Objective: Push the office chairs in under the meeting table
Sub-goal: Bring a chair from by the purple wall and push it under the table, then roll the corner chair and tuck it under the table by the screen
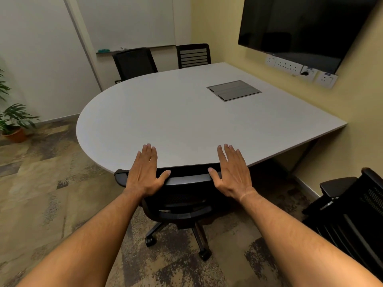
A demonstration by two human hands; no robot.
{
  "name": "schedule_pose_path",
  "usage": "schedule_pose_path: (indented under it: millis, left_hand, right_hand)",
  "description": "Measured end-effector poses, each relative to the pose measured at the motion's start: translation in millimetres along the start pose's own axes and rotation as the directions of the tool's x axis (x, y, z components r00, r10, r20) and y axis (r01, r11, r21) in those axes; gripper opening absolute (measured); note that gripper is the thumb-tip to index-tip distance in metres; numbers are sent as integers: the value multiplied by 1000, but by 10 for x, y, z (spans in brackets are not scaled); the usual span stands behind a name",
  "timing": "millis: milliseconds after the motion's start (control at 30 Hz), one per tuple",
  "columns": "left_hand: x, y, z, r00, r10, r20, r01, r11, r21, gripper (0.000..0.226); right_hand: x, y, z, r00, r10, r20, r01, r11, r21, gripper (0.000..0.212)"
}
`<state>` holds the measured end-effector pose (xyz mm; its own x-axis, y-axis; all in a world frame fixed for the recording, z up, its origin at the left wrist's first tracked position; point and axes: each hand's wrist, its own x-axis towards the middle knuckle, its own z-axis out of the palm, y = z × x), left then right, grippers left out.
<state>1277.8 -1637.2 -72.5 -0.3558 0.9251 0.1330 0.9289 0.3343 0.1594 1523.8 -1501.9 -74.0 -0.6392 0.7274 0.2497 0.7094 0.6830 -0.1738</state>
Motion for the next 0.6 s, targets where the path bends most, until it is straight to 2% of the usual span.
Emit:
schedule_pose_path:
  millis: [200, 333, 500, 600]
  left_hand:
    - [169, 609, -54, 978, 205, -44, -208, 976, -65, 99]
    - [312, 1253, -6, 928, 369, -49, -372, 921, -118, 98]
    - [379, 2450, 153, 824, 566, 1, -558, 813, -164, 96]
    - [315, 3290, 248, 722, 692, -5, -679, 707, -199, 93]
  right_hand:
    - [-306, 299, -357, 993, 110, -49, -114, 989, -98, 84]
    - [-723, 750, -684, 962, 252, -106, -268, 946, -184, 87]
    - [-1499, 1447, -1124, 852, 481, -209, -520, 824, -225, 89]
    - [-2008, 1841, -1316, 746, 609, -271, -664, 713, -224, 87]
